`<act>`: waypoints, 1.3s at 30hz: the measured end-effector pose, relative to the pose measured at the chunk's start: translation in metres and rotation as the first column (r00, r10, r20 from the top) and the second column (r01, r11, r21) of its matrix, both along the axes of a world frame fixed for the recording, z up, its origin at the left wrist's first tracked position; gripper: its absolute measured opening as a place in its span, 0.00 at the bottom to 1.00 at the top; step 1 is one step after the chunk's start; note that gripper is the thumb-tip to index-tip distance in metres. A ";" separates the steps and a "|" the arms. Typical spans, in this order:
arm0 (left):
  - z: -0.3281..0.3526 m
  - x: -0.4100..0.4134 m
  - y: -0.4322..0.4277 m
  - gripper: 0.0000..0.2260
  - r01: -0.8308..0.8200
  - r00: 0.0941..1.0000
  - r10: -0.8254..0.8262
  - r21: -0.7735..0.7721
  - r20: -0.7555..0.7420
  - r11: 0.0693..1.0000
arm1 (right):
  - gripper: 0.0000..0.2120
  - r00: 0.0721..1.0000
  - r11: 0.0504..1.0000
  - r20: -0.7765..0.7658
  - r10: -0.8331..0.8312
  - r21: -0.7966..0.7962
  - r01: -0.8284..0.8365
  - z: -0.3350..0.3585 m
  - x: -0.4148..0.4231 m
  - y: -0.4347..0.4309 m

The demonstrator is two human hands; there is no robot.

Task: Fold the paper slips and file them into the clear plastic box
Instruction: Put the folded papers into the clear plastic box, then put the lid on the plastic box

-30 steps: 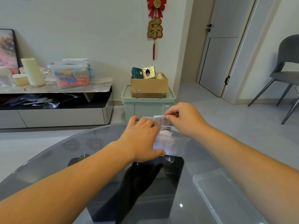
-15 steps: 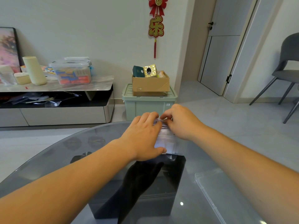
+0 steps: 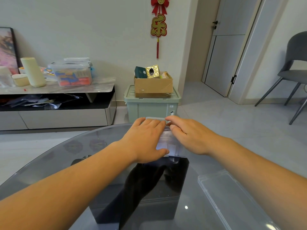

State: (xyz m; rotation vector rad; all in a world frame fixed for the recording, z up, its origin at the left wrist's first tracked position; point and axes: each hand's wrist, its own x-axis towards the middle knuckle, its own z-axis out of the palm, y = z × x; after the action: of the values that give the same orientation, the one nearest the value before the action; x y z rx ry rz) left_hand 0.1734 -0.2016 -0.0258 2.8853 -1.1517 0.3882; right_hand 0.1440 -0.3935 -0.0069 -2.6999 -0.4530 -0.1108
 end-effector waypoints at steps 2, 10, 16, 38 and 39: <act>0.000 0.000 0.001 0.35 0.002 1.000 -0.002 0.007 0.001 1.000 | 0.22 0.999 0.999 -0.038 -0.023 -0.027 0.022 0.000 0.001 -0.001; 0.002 0.001 -0.003 0.35 -0.032 0.999 0.033 0.053 -0.031 0.998 | 0.17 0.999 0.999 -0.003 0.034 -0.032 -0.035 -0.005 0.003 0.000; 0.008 -0.002 0.000 0.45 -0.075 0.992 0.081 0.068 -0.095 0.995 | 0.24 0.994 0.998 0.100 0.035 0.042 -0.040 -0.005 -0.005 0.001; 0.027 -0.099 0.009 0.25 -0.163 0.948 0.153 -0.012 -0.280 0.987 | 0.33 0.899 0.753 -0.368 -0.238 0.515 0.410 -0.004 -0.155 0.005; 0.028 -0.107 0.010 0.24 -0.177 0.946 0.164 -0.022 -0.281 0.984 | 0.30 0.896 0.732 -0.381 -0.229 0.538 0.417 -0.001 -0.159 0.011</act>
State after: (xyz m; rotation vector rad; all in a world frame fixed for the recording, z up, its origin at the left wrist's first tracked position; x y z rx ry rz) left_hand 0.0663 -0.1911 0.0021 2.8856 -0.8412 0.0057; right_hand -0.0149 -0.3828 -0.0081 -2.0657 0.1508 0.0425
